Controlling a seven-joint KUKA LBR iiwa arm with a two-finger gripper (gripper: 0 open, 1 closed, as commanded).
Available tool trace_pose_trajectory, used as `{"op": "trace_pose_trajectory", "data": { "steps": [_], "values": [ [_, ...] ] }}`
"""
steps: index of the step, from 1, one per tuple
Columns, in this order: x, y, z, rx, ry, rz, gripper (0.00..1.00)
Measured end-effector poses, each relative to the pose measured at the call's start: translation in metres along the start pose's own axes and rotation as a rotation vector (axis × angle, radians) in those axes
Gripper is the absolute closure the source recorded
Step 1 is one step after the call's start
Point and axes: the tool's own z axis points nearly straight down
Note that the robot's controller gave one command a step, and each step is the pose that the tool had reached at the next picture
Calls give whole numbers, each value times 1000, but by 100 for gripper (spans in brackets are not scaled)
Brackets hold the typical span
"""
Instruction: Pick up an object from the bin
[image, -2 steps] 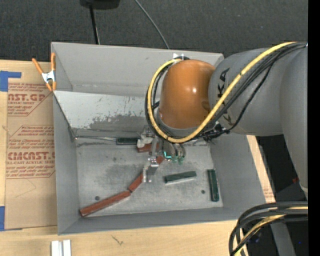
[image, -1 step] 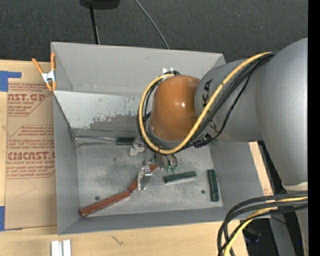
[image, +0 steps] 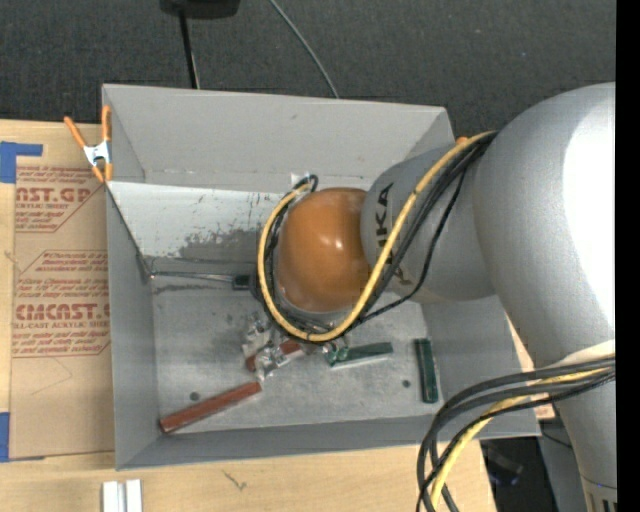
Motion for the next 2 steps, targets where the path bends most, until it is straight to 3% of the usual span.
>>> {"op": "trace_pose_trajectory", "data": {
  "steps": [1,2],
  "values": [
    [0,0,0,0,0,0,100],
    [1,-7,-175,-1,16,-108,100]
  ]
}}
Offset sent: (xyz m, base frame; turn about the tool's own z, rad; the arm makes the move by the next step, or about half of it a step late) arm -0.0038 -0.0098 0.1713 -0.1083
